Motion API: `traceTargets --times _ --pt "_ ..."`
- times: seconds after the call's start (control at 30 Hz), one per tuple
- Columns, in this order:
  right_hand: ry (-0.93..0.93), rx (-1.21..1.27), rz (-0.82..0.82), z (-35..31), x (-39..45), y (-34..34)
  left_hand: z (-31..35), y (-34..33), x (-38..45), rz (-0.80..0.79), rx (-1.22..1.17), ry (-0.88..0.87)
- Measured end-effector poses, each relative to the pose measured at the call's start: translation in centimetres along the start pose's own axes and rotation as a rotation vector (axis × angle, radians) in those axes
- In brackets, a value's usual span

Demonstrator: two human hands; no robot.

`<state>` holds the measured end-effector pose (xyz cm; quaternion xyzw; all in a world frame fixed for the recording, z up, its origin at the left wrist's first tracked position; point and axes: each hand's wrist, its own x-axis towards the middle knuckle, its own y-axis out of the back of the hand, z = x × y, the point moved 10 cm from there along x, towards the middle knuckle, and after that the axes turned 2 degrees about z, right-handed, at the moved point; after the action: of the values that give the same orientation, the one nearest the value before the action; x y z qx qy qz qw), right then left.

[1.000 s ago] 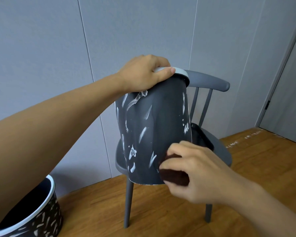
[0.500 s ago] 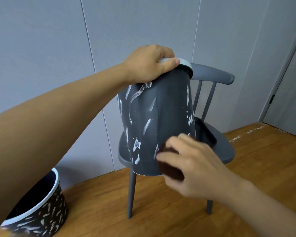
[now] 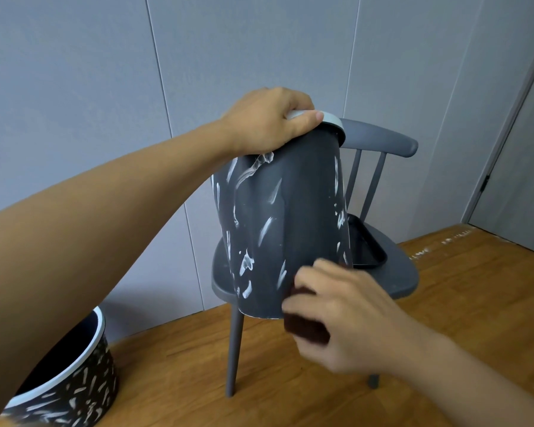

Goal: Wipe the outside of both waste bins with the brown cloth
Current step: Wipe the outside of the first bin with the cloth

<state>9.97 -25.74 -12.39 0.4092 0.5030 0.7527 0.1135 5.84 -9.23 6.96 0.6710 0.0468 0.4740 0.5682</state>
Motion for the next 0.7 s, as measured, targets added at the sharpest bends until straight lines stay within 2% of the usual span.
traceTargets --times 0.07,0.23,0.3,0.37,0.47,0.6,0.7 --pt "0.001 0.038 -0.009 -0.3 -0.6 -0.1 0.0 0.0 -0.1 0.003 0.0 -0.009" --pt "-0.412 0.249 0.553 8.0 -1.8 6.4 -0.4 0.2 -0.5 -0.005 -0.049 -0.027" --pt "-0.551 0.259 0.657 10.4 -2.5 7.0 -0.3 0.3 -0.8 -0.016 -0.083 -0.049" --pt "-0.588 0.302 0.658 11.1 -2.1 6.1 -0.3 0.3 -0.9 -0.047 -0.15 -0.044" --pt "-0.536 0.303 0.624 10.3 -0.9 4.6 -0.1 0.6 -0.3 -0.129 -0.238 -0.003" --pt "-0.439 0.232 0.495 8.1 0.4 3.9 0.2 -0.1 0.5 -0.213 -0.015 0.031" --pt "-0.384 0.163 0.345 6.8 0.4 3.2 0.5 -0.3 0.2 -0.114 0.059 -0.027"
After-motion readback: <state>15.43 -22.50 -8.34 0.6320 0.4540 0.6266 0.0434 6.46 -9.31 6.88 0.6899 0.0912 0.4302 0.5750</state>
